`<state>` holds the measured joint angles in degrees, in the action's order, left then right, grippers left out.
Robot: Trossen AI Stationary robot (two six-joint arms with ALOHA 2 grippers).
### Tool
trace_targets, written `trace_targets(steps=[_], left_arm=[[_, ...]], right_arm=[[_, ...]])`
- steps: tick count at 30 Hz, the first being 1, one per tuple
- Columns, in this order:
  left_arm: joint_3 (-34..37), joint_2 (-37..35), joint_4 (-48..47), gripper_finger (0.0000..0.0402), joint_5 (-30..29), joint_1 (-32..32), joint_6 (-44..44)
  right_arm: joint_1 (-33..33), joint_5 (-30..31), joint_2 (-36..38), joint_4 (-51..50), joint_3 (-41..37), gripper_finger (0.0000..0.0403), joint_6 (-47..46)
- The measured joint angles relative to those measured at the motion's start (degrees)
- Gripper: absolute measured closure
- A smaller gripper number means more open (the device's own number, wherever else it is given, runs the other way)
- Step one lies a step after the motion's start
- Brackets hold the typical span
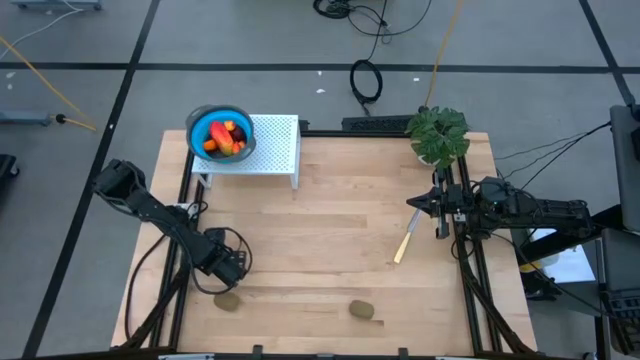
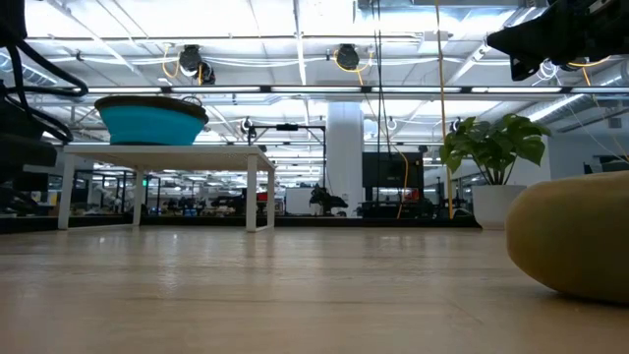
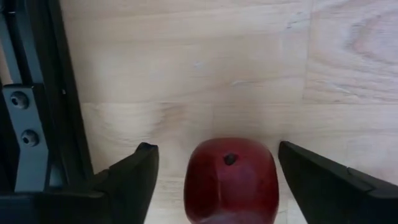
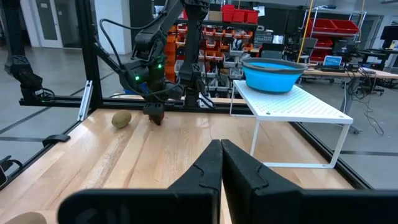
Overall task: Pick & Place Fruit
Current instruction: Put the pomegranate into the blue strainer bowl on the shelf
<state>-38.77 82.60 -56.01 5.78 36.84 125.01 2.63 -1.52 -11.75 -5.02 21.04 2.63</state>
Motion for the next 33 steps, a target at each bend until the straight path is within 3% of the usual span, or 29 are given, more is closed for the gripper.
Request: trace_targets(steps=[9,16,27,33], left_arm=[[0.03,0.07,0.44,0.0160,-0.23,0.00,-0.02],[0.03,0.07,0.84,0.0204,0.53,0.00,-0.15],[0.03,-6.65,1.07,0.0214,2.01,-0.07,0.47],[-0.02,-13.90,4.99,0.0216,-4.71,-0.07,1.62]], right_arm=[[0.00,0.00,0.00,0.01,-0.01,0.0403,0.00],[0.01,0.00,0.00,0.01,0.00,0.0403,-0.01],[0.02,0.00,0.02,0.01,-0.01,0.0403,0.00],[0.01,0.00,0.00,0.01,-0.01,0.0403,-0.02]])
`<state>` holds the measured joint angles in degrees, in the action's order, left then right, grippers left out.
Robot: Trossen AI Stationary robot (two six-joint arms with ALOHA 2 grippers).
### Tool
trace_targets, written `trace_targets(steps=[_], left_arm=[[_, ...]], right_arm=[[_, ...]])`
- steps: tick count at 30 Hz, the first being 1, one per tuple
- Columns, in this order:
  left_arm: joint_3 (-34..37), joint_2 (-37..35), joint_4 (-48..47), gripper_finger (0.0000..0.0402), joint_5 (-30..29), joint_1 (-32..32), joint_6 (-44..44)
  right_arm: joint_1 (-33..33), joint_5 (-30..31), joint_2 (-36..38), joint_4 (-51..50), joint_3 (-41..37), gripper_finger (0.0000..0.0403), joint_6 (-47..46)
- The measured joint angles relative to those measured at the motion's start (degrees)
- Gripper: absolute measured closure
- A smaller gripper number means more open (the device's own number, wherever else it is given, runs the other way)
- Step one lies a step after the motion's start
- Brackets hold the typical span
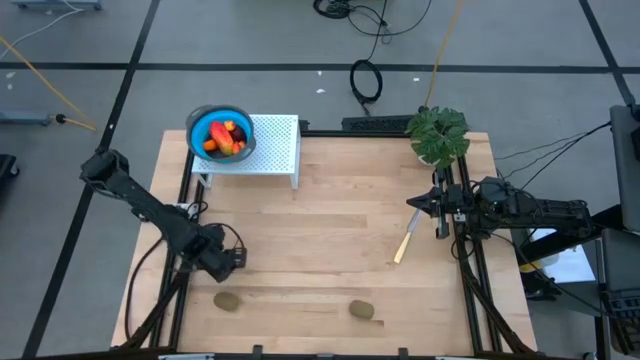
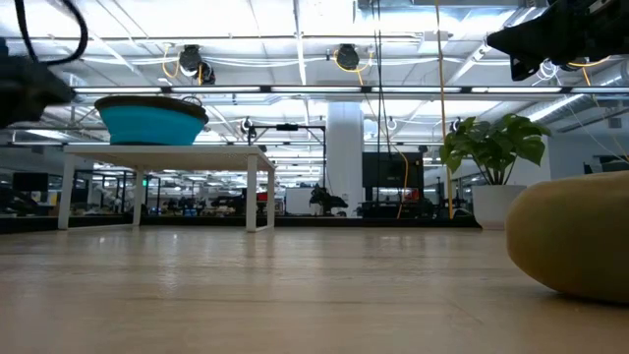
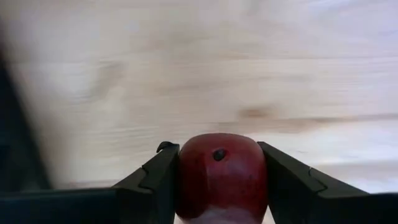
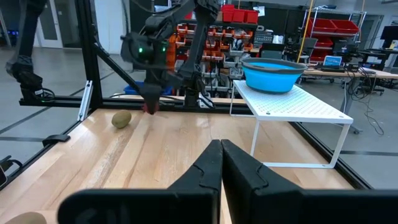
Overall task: Pick & Place Fruit
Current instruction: Put the pomegranate into the blue strainer bowl on the shelf
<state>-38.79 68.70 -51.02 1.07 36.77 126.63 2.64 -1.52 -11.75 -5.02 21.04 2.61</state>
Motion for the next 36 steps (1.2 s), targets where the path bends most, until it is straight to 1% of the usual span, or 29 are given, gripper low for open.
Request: trace_targets(steps=[4,7,11,15,20,24,27,32,36], left_arm=[[0.00,-4.39,5.63,0.0217,-8.01,0.00,-0.90],[-0.04,-6.62,10.36,0.0217,-14.66,0.00,-4.20],[-0.04,-8.45,18.83,0.0217,-23.59,0.00,-12.08],[-0.04,-8.72,28.96,0.0217,-32.63,0.00,-22.15],[-0.04,-8.73,42.52,0.0217,-40.39,0.00,-35.08],[-0.04,-8.73,52.75,0.0217,-44.40,0.00,-44.23],[-0.04,-8.73,60.69,0.0217,-45.32,0.00,-53.20],[-0.07,-8.73,72.55,0.0217,-44.92,0.00,-73.60],[-0.07,-8.73,79.10,0.0217,-44.25,0.00,-90.30]], right_arm=[[0.02,0.00,0.00,0.00,0.00,0.0403,0.00],[0.00,0.00,0.00,0.00,0.01,0.0403,0.01],[0.02,0.00,0.00,0.00,0.00,0.0403,0.00],[-0.01,0.00,0.01,0.00,0.00,0.0403,0.00],[0.02,0.00,0.02,0.02,0.00,0.0403,0.00],[0.01,0.00,0.02,0.01,0.00,0.0403,0.00],[0.02,0.00,0.02,0.02,0.00,0.0403,0.01],[0.02,0.00,0.02,0.01,0.00,0.0403,0.00],[0.01,0.00,0.01,0.01,0.00,0.0403,0.00]])
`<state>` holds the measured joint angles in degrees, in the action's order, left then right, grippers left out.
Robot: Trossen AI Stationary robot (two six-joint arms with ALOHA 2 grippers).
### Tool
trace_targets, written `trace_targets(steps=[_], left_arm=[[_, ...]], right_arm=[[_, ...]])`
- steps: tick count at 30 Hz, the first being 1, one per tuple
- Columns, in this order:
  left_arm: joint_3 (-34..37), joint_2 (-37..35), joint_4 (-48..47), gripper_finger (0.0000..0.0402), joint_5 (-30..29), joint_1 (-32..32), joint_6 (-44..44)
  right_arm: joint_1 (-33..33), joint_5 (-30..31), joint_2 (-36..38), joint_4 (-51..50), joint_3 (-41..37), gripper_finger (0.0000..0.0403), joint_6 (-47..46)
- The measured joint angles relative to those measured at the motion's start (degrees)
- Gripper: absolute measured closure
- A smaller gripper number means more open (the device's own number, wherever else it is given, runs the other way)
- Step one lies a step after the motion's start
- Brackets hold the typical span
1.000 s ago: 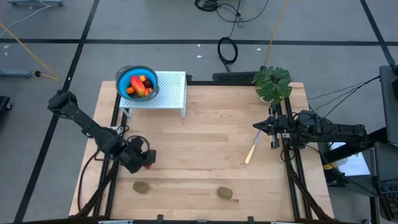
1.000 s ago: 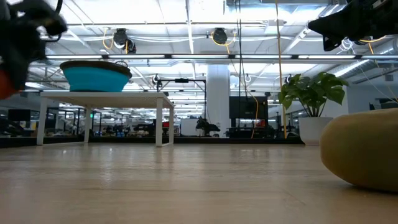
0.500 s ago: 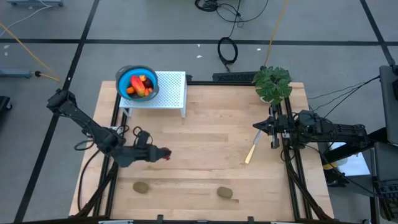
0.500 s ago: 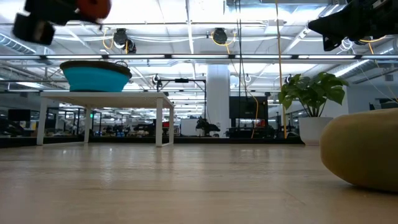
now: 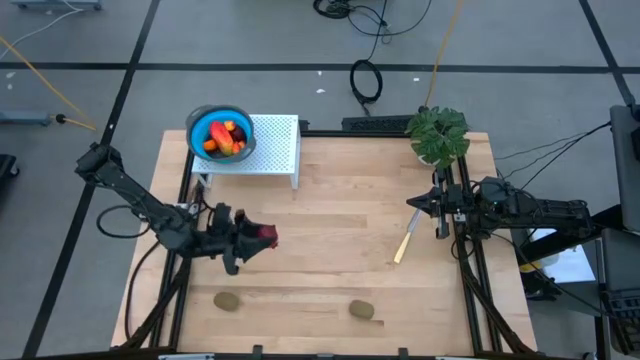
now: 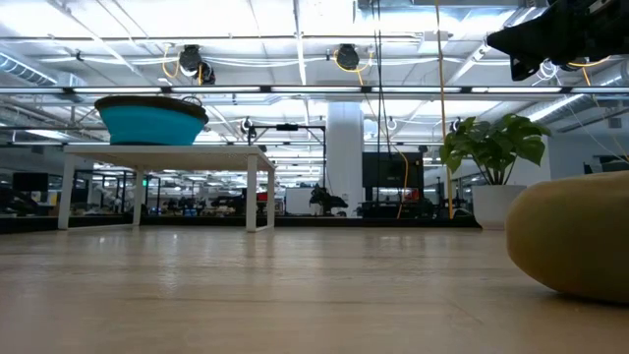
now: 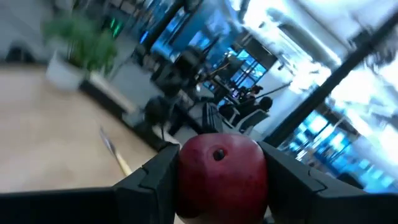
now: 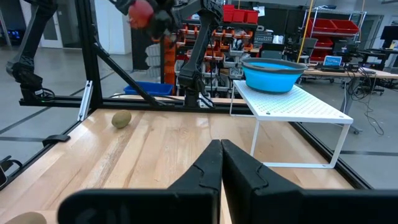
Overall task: Pick & Place Fruit
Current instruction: Put the pomegranate into the blue strainer bowl on the shelf
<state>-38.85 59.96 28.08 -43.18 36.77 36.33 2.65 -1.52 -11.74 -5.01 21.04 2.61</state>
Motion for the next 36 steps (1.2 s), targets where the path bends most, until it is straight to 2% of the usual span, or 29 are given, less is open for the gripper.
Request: trace_targets(steps=[7,15,18,26,36], left_arm=[[0.00,0.02,6.28,0.0217,0.04,-0.04,-27.49],[0.00,0.02,14.80,0.0217,0.21,-0.04,-48.40],[0.00,0.02,17.93,0.0217,2.66,-0.04,-54.54],[-0.02,0.02,19.37,0.0217,8.69,-0.04,-61.05],[-0.02,0.02,20.29,0.0217,8.53,-0.04,-56.89]], right_arm=[[0.00,0.00,0.01,-0.01,0.00,0.0403,0.02],[-0.01,0.00,0.01,-0.01,0.00,0.0403,0.01],[0.00,0.00,0.01,-0.01,0.00,0.0403,0.02],[0.00,0.00,0.01,-0.02,0.01,0.0403,0.02],[0.00,0.00,0.01,-0.03,0.00,0.0403,0.02]])
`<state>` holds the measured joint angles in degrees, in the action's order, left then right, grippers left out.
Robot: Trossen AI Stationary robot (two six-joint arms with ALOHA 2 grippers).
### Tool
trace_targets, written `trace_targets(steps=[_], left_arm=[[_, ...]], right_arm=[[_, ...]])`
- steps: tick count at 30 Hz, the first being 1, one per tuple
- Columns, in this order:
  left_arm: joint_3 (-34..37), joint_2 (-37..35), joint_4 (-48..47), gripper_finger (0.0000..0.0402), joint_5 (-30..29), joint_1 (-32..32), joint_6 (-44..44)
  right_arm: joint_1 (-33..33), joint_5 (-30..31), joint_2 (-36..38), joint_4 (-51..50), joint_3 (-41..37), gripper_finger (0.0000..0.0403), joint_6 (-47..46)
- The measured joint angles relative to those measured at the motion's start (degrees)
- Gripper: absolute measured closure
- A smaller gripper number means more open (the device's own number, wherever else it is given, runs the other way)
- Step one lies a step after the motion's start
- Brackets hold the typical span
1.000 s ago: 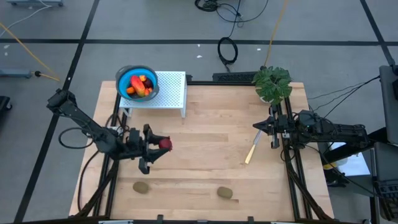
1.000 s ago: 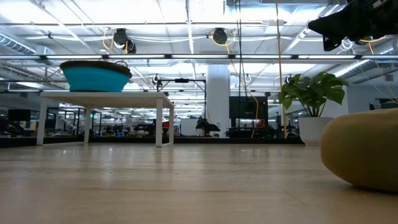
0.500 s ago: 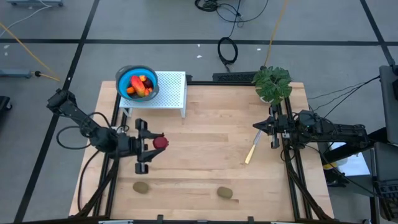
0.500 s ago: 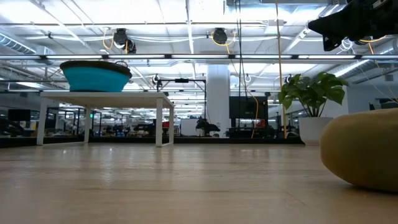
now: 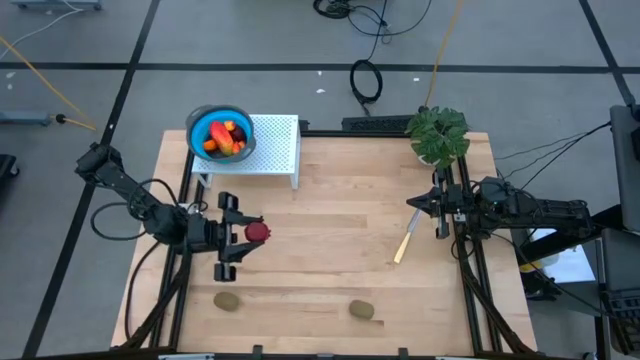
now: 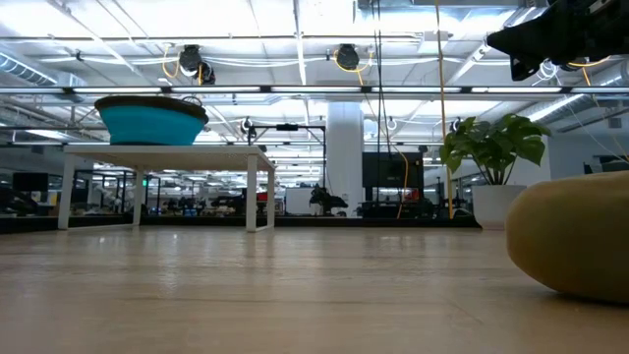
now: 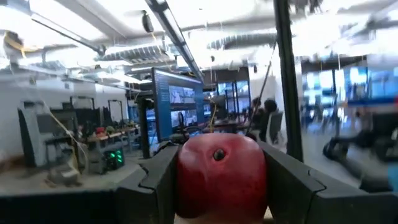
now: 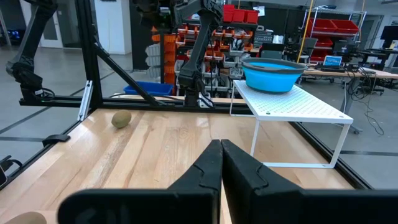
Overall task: Pick & Place Fruit
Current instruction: Put the pomegranate into the blue strainer bowl on the shelf
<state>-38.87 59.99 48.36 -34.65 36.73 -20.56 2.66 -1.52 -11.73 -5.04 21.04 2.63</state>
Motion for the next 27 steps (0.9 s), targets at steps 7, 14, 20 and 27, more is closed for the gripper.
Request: trace_targets(steps=[7,14,20,27], left_arm=[[0.00,0.00,6.02,0.0217,-1.25,-1.14,16.13],[0.00,0.00,10.44,0.0217,-12.09,-3.04,32.13],[0.00,-0.02,9.88,0.0217,-28.94,-4.73,47.08],[0.00,-0.02,8.34,0.0217,-46.03,-6.61,40.25]], right_arm=[[0.00,0.00,-0.02,0.00,-1.38,0.0403,0.00],[0.00,-0.02,-0.02,0.44,-4.86,0.0403,0.00],[-0.01,-0.01,0.00,0.55,-5.46,0.0403,0.00],[-0.01,0.00,0.00,0.49,-5.46,0.0403,1.33]])
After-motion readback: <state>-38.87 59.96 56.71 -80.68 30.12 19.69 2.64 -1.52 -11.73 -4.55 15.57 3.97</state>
